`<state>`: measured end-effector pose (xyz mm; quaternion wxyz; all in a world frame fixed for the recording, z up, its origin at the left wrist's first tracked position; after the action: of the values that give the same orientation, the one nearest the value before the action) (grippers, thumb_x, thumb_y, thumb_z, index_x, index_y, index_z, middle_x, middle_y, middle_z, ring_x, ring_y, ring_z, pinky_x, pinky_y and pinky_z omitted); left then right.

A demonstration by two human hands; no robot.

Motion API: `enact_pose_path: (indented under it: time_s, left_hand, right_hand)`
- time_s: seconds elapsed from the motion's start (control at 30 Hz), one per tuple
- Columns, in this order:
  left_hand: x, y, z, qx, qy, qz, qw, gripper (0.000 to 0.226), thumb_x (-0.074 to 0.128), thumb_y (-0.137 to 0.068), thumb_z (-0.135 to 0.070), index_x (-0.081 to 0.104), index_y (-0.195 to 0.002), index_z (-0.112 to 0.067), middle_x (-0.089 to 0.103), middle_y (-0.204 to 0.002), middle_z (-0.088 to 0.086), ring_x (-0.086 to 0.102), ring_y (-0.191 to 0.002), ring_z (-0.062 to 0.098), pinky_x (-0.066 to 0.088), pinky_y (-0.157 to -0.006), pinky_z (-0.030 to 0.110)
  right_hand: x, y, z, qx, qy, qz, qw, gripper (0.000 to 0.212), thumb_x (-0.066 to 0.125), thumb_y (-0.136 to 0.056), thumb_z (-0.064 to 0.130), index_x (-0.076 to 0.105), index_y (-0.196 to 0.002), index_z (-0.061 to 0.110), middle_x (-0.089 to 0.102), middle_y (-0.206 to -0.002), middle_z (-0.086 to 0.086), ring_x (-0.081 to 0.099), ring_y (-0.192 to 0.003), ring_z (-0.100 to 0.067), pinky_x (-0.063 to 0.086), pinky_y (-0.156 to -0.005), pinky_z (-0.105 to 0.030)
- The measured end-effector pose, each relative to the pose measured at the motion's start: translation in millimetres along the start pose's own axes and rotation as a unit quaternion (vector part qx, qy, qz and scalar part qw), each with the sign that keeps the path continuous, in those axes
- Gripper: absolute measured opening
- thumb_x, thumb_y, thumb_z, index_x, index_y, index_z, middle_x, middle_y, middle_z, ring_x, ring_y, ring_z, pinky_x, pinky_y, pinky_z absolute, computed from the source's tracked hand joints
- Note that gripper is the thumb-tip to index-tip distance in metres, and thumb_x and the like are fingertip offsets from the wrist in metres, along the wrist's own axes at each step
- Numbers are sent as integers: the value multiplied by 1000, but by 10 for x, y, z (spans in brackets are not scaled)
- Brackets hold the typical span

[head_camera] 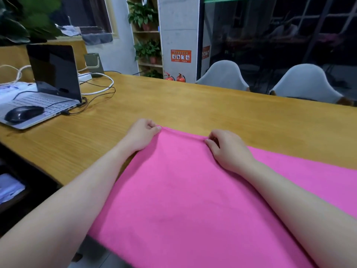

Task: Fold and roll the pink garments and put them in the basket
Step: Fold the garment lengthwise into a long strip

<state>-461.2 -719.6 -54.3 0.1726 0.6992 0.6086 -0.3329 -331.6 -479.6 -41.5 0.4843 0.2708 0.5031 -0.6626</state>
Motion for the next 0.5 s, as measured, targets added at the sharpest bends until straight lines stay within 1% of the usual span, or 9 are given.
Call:
enact_pose_path:
  time_s: [0.03, 0.1, 0.17, 0.27, 0.33, 0.4, 0.5]
  left_hand:
    - [-4, 2, 23, 20, -27, -22, 999, 19, 68, -96, -30, 69, -85, -14, 72, -81, 1, 65, -76, 23, 52, -75, 41]
    - [-8, 20, 41, 45, -60, -47, 996, 19, 67, -96, -34, 67, -82, -21, 72, -81, 0, 67, -82, 26, 54, -78, 42]
    - [-5, 19, 29, 57, -66, -55, 995, 22, 65, -95, -37, 66, -82, -20, 71, -78, -1, 67, -81, 27, 53, -76, 44]
    - [11, 21, 15, 63, -78, -63, 993, 23, 64, -96, -38, 67, -86, -18, 71, -77, 0, 66, -81, 29, 53, -76, 45]
    - [22, 26, 9, 63, -88, -65, 992, 20, 64, -96, -38, 67, -87, -20, 70, -78, -3, 66, -83, 29, 53, -76, 45]
    - [15, 44, -14, 68, -96, -70, 991, 18, 63, -96, -38, 66, -86, -23, 69, -77, -5, 66, -83, 28, 52, -76, 43]
    - [10, 118, -77, 84, -124, -79, 985, 16, 63, -97, -35, 64, -85, -23, 65, -73, -5, 60, -78, 26, 47, -70, 39]
  right_hand:
    - [-2, 0, -1, 1, 7, 3, 1000, 21, 55, -102, 35, 63, -93, 17, 70, -99, -9, 61, -98, -34, 43, -78, -42]
    - [-19, -29, -16, 6, 41, 23, 999, 24, 52, -102, 40, 61, -97, 18, 69, -103, -9, 62, -100, -35, 40, -74, -41]
    - [-49, -84, -59, 11, 73, 51, 996, 29, 50, -102, 48, 59, -97, 21, 69, -104, -8, 62, -99, -34, 39, -70, -39]
    - [-36, -106, -152, 22, 56, 75, 995, 35, 53, -98, 56, 54, -87, 24, 65, -93, -4, 61, -91, -32, 39, -68, -39]
    - [-22, -81, -193, 31, 29, 68, 997, 35, 57, -96, 57, 54, -84, 25, 62, -86, 1, 58, -85, -28, 40, -67, -38]
    - [-49, -56, -178, 33, 22, 47, 998, 34, 60, -95, 55, 57, -85, 24, 60, -84, 4, 56, -82, -24, 41, -67, -38]
    - [-229, 9, -13, -8, 60, -6, 998, 24, 65, -94, 41, 59, -87, 19, 61, -87, 0, 58, -85, -26, 41, -69, -39]
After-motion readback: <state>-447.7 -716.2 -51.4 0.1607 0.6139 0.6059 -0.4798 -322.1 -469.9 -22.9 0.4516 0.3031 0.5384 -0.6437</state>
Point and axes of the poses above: each hand's wrist, its own y-axis away from the middle knuckle, its own x-axis out of the palm, z = x × y, the point moved 9 cm from there along -y, towards the middle knuckle
